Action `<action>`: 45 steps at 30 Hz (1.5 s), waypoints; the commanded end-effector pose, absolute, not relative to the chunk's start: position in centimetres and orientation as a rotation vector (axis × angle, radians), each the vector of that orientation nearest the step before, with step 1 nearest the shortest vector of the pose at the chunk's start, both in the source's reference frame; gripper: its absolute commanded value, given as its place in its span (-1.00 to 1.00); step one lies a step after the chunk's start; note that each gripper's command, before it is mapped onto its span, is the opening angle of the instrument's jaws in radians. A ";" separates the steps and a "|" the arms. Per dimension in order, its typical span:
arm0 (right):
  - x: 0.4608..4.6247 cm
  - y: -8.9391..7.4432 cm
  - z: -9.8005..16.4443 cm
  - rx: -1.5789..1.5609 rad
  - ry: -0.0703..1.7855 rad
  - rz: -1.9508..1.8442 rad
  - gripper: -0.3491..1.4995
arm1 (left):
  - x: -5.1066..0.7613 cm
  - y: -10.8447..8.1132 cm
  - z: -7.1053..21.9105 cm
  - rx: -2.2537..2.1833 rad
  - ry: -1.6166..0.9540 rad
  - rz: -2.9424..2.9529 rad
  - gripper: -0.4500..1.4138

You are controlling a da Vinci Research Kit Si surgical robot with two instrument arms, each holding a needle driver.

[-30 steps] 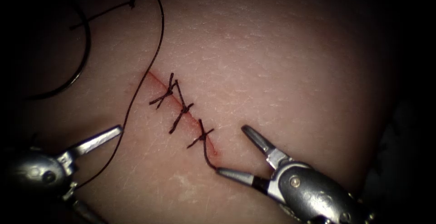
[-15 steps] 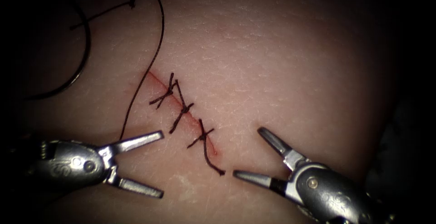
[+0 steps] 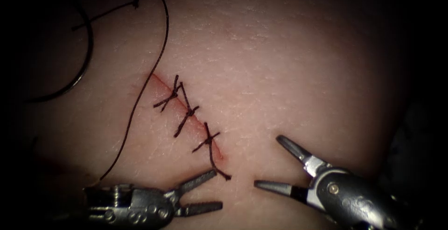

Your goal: Wound Closure

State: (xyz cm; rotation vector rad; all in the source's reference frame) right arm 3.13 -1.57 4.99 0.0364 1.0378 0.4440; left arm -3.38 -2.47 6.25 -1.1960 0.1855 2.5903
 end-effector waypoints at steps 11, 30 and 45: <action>3.22 -1.6 5.1 0.038 1.040 0.444 0.75 | -3.53 -2.6 6.7 -1.062 0.280 2.694 -0.13; 3.25 -1.6 5.1 0.031 1.039 0.441 0.71 | -3.61 -2.6 6.8 -1.039 0.339 2.770 -0.39; 3.28 -1.5 5.2 0.033 1.167 0.195 0.40 | -3.34 -2.5 6.6 -1.145 0.238 2.795 -1.00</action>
